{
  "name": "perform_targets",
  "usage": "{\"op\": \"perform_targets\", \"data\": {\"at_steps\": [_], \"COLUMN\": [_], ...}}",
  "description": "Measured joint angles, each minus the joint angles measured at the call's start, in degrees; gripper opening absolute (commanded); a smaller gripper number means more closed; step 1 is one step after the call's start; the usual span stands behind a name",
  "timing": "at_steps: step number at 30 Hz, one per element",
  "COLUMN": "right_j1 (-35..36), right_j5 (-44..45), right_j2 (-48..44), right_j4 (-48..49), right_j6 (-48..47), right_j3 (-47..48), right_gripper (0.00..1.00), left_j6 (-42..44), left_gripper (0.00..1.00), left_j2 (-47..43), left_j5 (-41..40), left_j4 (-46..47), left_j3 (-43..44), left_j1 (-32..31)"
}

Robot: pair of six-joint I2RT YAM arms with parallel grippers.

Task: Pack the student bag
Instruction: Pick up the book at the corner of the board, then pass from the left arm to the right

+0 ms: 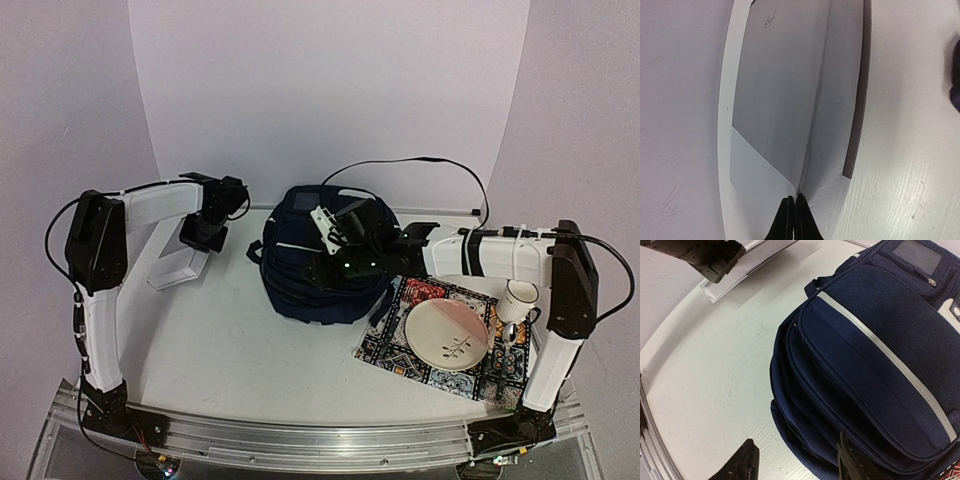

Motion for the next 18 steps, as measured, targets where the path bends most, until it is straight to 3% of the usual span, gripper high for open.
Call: {"op": "perform_targets", "data": {"at_steps": [12,18], "right_j1": [0.5,0.5], "right_j5": [-1.9,-2.0], "right_j2": [-0.4,-3.0], "right_j4": [1.9,5.5], "right_j6": [1.3,2.2], "right_j3": [0.0,-2.4], "right_gripper": [0.7,0.8], "left_j6": [-2.3,-3.6], "left_gripper": [0.0,0.0], "left_j2": [-16.1,-22.8], "left_j5": [18.9,28.0], "left_j4": [-0.6,2.4], "left_j3": [1.9,-5.4], "left_j1": [0.8,0.8]}}
